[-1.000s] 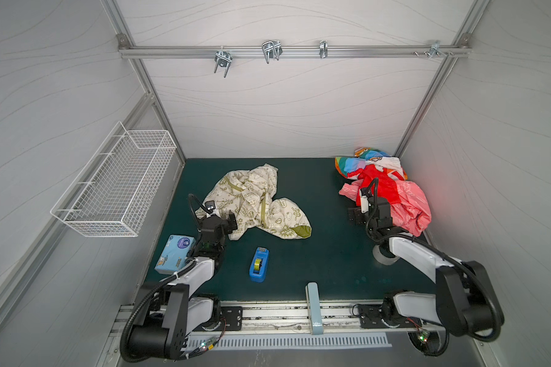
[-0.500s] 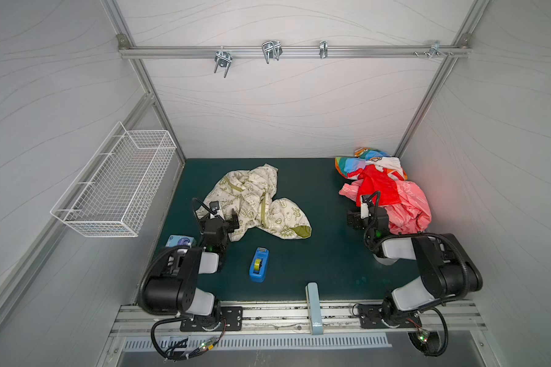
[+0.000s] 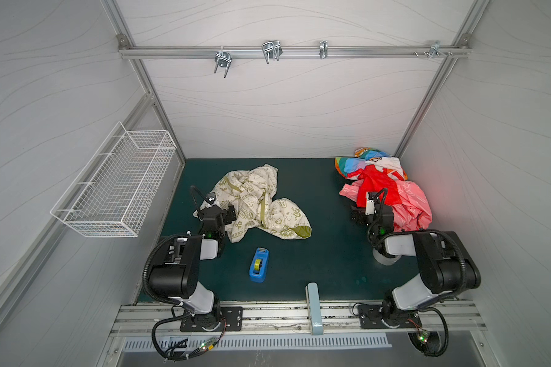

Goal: Pick out a specific cloth from the pile

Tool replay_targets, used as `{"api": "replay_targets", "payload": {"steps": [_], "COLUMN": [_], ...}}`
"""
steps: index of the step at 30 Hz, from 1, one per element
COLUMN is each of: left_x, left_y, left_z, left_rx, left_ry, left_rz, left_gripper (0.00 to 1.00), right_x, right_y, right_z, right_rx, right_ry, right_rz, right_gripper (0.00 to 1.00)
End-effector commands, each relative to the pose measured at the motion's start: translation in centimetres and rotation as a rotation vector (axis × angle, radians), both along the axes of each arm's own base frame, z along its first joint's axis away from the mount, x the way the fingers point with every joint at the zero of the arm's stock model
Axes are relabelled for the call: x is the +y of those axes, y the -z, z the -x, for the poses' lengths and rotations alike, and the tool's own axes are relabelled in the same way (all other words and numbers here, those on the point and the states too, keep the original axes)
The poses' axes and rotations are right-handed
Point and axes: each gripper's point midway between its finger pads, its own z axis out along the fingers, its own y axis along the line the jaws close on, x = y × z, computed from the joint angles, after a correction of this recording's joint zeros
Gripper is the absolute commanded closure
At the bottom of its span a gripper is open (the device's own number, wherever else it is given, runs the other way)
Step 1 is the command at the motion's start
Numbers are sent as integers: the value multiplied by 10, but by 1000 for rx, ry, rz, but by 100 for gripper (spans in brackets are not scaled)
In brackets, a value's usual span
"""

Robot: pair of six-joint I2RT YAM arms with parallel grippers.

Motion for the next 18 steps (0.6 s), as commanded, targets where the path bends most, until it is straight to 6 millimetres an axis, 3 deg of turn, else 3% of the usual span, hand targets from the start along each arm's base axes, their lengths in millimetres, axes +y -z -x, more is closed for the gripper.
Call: {"api": "replay_targets", "payload": {"steps": [1, 18], "left_x": [1, 1], "left_y": [-4, -5], "left_z": [-2, -2], "left_rx": [-17, -19], "left_ry": [-5, -7], "left_rz": [5, 5], "left_gripper": [1, 1], "right_x": [-1, 0], "right_y": [-3, -3], "right_z": [-4, -4], "right_rx": [-12, -12], "right_ry": [-1, -2], "right_rz": [-10, -9], "right_gripper": [1, 1]}}
